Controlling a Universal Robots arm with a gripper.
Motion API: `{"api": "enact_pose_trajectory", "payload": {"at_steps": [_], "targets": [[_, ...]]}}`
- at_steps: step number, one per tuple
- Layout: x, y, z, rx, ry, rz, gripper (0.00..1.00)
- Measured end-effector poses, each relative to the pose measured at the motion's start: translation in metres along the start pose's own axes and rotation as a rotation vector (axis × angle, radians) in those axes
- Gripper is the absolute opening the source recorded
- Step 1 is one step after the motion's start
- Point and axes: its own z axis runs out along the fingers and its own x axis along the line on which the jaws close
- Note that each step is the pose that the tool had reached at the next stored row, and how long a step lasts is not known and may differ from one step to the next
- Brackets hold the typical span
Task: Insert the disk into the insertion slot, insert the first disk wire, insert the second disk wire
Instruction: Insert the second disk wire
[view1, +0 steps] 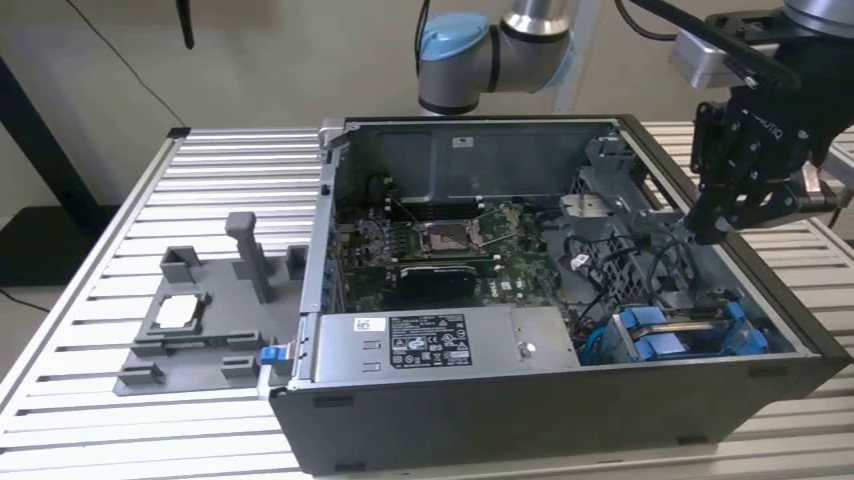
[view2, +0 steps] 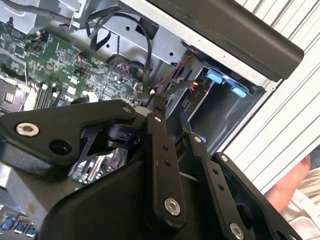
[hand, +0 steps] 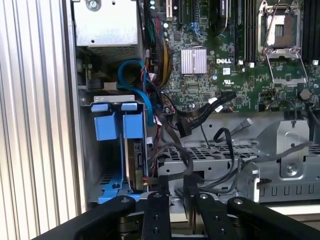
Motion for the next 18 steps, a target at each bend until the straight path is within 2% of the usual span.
{"api": "enact_pose_trajectory", "payload": {"at_steps": [18], "targets": [[-0.0027,0.0297,-0.0007,0.0009,-0.0001,0.000,0.27]]}}
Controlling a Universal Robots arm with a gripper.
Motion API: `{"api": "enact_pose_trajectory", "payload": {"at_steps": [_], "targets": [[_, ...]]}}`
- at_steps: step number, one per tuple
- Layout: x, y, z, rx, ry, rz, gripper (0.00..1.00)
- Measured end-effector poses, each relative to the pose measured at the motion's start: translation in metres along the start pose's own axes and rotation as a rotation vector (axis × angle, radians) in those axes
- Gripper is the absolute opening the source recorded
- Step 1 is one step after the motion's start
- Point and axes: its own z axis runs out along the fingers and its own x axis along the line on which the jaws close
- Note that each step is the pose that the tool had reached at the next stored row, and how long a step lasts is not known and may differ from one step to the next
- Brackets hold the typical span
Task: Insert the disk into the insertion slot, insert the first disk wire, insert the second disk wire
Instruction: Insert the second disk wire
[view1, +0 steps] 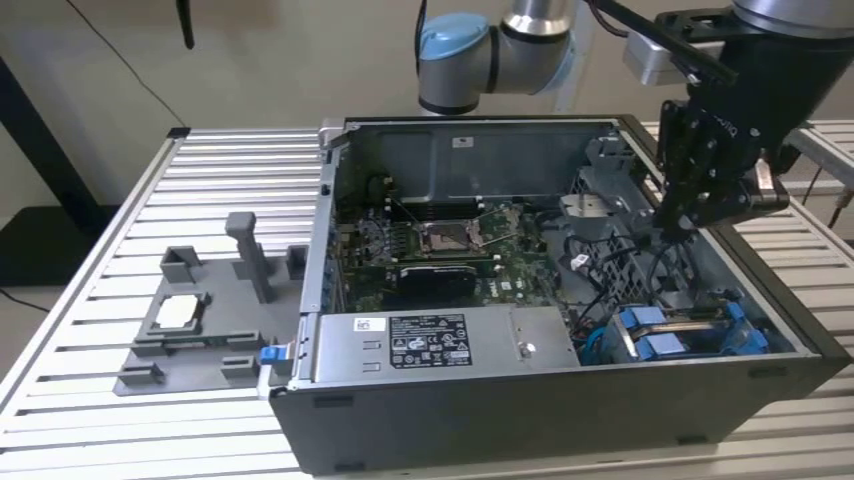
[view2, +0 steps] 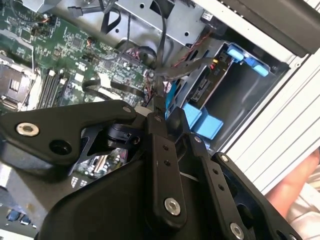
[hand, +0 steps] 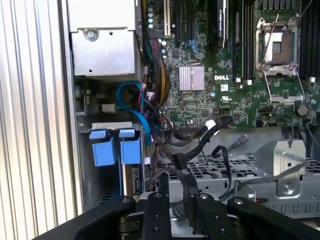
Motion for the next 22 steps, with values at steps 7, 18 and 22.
{"api": "enact_pose_trajectory", "payload": {"at_steps": [7,18,22], "targets": [[-0.0019,0.0130,-0.0003,0.0037,0.0012,-0.002,0.27],[-0.0088,0.0175,0.0040,0.0103,0.0453,-0.076,0.27],[-0.0138,0.0202,0.0073,0.0139,0.0553,-0.096,0.27]]}}
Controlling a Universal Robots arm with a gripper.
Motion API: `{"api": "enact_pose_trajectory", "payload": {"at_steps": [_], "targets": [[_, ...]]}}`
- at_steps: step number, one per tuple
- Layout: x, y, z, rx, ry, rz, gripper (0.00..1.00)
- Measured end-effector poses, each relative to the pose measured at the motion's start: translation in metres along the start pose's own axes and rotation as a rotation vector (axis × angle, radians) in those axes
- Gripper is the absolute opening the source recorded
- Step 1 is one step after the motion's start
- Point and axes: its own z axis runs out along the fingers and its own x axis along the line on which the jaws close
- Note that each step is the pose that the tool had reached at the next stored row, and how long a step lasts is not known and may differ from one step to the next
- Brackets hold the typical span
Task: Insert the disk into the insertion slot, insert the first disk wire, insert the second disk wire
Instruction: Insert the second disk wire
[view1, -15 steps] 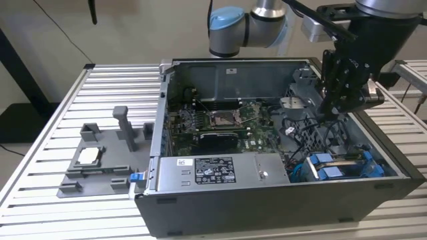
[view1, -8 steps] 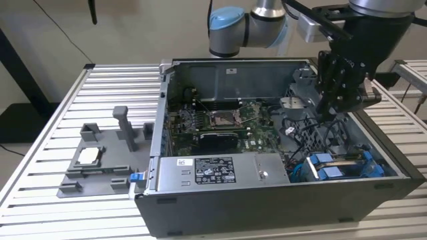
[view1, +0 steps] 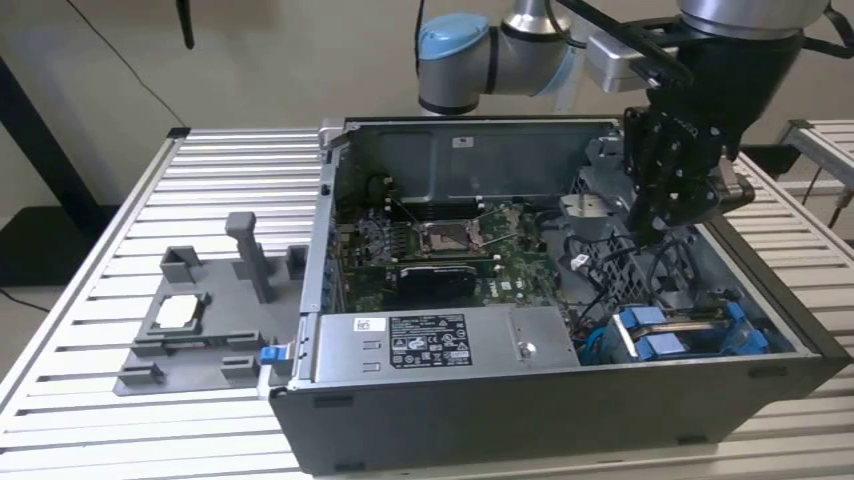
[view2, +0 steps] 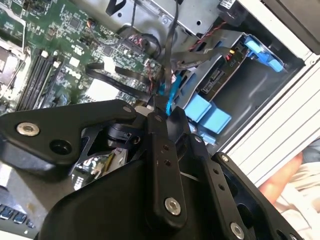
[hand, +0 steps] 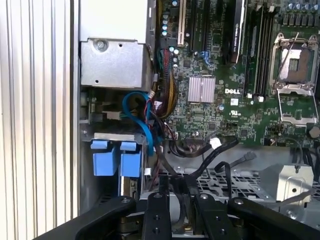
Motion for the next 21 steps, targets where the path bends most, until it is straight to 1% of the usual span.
{"api": "enact_pose_trajectory", "payload": {"at_steps": [2,5,6,10,13,15,17,20,21], "targets": [[-0.0016,0.0026,0.0005,0.0012,0.0040,-0.004,0.27],[-0.0020,0.0065,0.0005,0.0023,0.0109,-0.012,0.27],[-0.0020,0.0075,0.0006,0.0032,0.0123,-0.015,0.27],[-0.0023,0.0110,0.0024,0.0103,0.0140,-0.025,0.27],[-0.0023,0.0111,0.0026,0.0117,0.0152,-0.026,0.27],[-0.0023,0.0112,0.0036,0.0146,0.0182,-0.026,0.27],[-0.0024,0.0113,0.0051,0.0173,0.0241,-0.026,0.27],[-0.0033,0.0114,0.0067,0.0245,0.0384,-0.027,0.27],[-0.0034,0.0113,0.0067,0.0248,0.0410,-0.027,0.27]]}}
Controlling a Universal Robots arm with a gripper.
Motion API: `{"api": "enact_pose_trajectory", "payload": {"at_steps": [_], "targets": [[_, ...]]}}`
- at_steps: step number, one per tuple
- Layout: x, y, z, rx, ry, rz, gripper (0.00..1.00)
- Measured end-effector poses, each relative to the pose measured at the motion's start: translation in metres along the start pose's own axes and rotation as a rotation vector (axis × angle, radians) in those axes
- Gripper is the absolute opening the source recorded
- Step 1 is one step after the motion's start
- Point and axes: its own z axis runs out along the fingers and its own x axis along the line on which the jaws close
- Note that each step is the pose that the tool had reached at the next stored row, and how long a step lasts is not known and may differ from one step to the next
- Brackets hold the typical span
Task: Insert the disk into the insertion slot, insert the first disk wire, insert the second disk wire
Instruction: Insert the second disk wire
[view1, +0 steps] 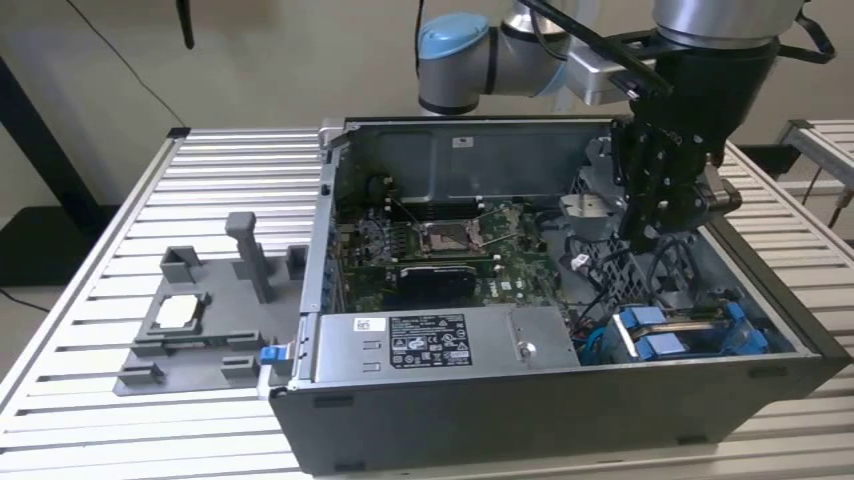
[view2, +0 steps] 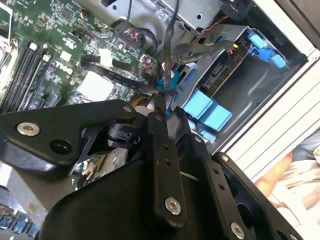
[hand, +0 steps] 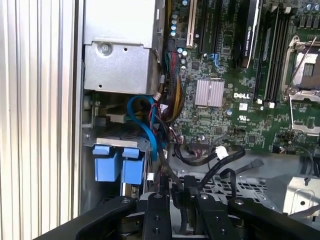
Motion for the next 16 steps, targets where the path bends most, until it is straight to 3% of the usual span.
{"api": "enact_pose_trajectory", "payload": {"at_steps": [7,9,16], "targets": [[0.0000,0.0001,0.0000,0.0002,0.0001,0.000,0.27],[0.0000,0.0001,0.0000,0.0003,0.0002,0.000,0.18],[0.0000,0.0001,0.0000,0.0005,0.0002,0.000,0.15]]}}
